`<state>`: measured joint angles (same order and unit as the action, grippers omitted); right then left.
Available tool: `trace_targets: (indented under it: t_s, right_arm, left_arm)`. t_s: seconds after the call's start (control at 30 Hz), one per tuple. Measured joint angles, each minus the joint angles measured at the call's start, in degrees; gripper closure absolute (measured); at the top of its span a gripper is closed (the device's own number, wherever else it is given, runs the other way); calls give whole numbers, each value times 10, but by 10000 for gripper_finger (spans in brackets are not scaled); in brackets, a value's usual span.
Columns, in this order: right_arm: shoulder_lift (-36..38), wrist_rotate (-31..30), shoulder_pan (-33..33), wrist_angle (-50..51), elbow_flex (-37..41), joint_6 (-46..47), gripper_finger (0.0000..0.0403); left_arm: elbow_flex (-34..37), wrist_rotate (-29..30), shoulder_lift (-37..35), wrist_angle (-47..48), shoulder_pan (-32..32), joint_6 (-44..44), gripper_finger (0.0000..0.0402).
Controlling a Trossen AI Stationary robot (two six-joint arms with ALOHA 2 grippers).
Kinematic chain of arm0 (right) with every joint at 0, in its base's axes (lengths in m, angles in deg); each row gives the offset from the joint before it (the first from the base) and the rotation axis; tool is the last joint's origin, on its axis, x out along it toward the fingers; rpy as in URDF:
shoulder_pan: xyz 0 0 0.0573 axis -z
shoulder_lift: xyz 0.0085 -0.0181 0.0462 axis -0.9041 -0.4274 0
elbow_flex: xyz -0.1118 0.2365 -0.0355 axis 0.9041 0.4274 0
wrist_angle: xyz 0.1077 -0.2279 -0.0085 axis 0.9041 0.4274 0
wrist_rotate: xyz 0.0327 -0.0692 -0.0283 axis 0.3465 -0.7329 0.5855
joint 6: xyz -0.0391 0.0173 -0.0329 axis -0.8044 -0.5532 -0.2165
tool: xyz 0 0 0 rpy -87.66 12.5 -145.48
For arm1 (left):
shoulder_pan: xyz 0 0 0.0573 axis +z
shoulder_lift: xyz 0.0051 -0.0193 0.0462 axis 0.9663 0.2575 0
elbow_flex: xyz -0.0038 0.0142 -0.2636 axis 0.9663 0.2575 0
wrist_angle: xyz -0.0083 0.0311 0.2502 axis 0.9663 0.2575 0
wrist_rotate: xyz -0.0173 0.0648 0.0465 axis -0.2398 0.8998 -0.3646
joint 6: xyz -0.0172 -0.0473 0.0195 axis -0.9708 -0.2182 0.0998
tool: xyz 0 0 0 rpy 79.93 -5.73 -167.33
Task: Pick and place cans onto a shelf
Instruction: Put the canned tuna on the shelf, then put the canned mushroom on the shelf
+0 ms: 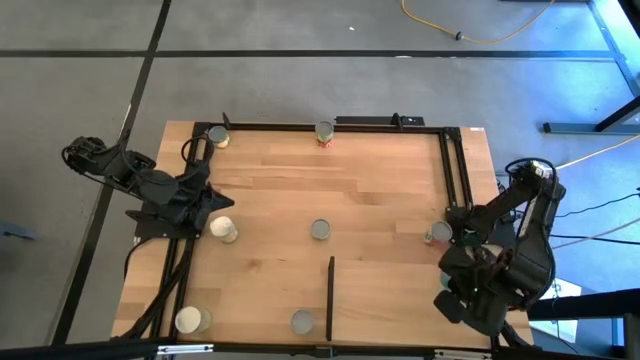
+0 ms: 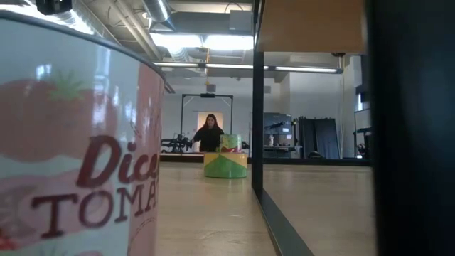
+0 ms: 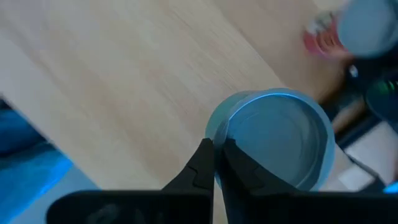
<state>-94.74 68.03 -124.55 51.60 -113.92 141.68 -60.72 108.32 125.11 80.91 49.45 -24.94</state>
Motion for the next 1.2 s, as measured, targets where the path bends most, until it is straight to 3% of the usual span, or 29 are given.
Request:
trace_targets:
  t_s: [0.23,0.8,1.03,1.2]
  right_arm:
    - [0,25,-19,0,39,78,391]
    - [0,66,-20,-49,82,102,391]
    - [0,67,-20,-51,82,101,326]
    - [0,67,-18,-51,81,101,313]
  left_arm:
    - [0,1,0,0,0,-1,401]
    - [0,1,0,0,0,0,401]
    - [0,1,0,0,0,1,401]
    - [0,1,0,0,0,1,401]
